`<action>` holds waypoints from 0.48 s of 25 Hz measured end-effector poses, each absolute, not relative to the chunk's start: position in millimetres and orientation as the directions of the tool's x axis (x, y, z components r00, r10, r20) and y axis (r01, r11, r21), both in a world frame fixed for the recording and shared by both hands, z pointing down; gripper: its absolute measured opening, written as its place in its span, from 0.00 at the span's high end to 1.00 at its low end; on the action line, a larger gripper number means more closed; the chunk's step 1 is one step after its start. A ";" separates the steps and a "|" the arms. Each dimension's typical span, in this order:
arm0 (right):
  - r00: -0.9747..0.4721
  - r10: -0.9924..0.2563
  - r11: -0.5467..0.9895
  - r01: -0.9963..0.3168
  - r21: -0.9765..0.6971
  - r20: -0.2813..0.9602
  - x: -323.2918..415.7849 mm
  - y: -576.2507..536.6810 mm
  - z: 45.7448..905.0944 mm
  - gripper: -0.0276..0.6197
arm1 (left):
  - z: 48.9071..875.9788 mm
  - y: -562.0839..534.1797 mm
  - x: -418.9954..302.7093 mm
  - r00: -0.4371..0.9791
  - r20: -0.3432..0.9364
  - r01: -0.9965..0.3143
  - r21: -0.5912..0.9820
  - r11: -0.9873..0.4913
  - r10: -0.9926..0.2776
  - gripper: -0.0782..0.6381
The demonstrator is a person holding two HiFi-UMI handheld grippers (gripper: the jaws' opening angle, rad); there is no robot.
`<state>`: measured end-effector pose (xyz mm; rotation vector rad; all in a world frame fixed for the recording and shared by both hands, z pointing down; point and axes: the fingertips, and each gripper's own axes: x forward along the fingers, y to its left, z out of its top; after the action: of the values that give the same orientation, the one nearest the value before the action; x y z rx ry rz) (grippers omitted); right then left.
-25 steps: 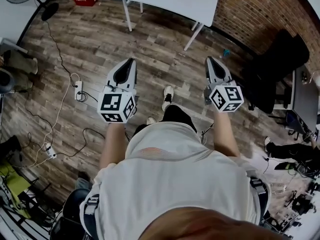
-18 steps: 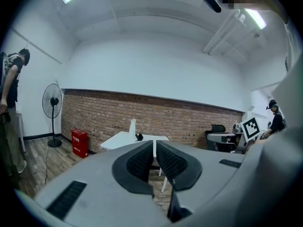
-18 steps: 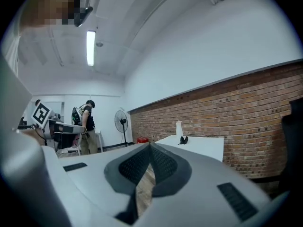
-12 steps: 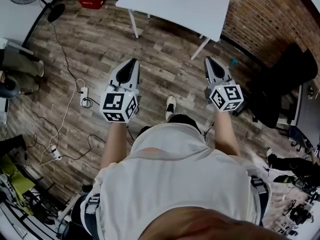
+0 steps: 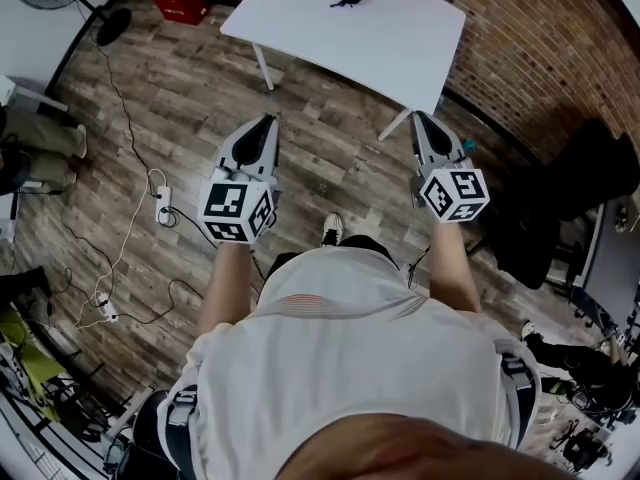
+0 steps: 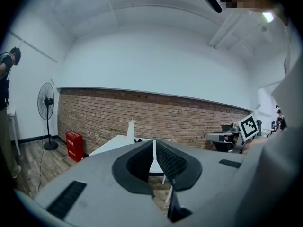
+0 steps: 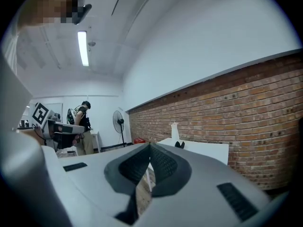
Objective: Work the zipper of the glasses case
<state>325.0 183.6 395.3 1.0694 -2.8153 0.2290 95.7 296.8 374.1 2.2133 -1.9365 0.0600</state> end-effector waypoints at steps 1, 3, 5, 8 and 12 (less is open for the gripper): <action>-0.742 -0.649 0.738 -0.667 -0.096 0.170 326.3 171.9 397.0 0.88 | 374.0 286.5 97.1 0.136 0.161 -0.986 0.123 -0.117 -0.977 0.85; -0.746 -0.643 0.742 -0.663 -0.097 0.176 328.6 150.5 400.8 0.88 | 374.2 266.1 100.1 0.126 0.162 -0.987 0.122 -0.107 -0.979 0.85; -0.753 -0.634 0.750 -0.654 -0.098 0.177 329.3 131.9 403.2 0.88 | 374.9 247.8 103.2 0.120 0.166 -0.988 0.120 -0.101 -0.979 0.85; -0.758 -0.632 0.759 -0.648 -0.067 0.161 325.0 112.4 401.3 0.88 | 377.4 227.5 104.1 0.117 0.176 -0.989 0.111 -0.098 -0.977 0.85; -0.757 -0.638 0.763 -0.646 -0.014 0.141 318.7 98.2 396.6 0.88 | 381.2 206.2 101.1 0.112 0.178 -0.989 0.112 -0.092 -0.978 0.85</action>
<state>318.7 98.2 396.6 1.0354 -2.8289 0.0932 101.1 206.2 381.2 2.1806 -1.9662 0.0848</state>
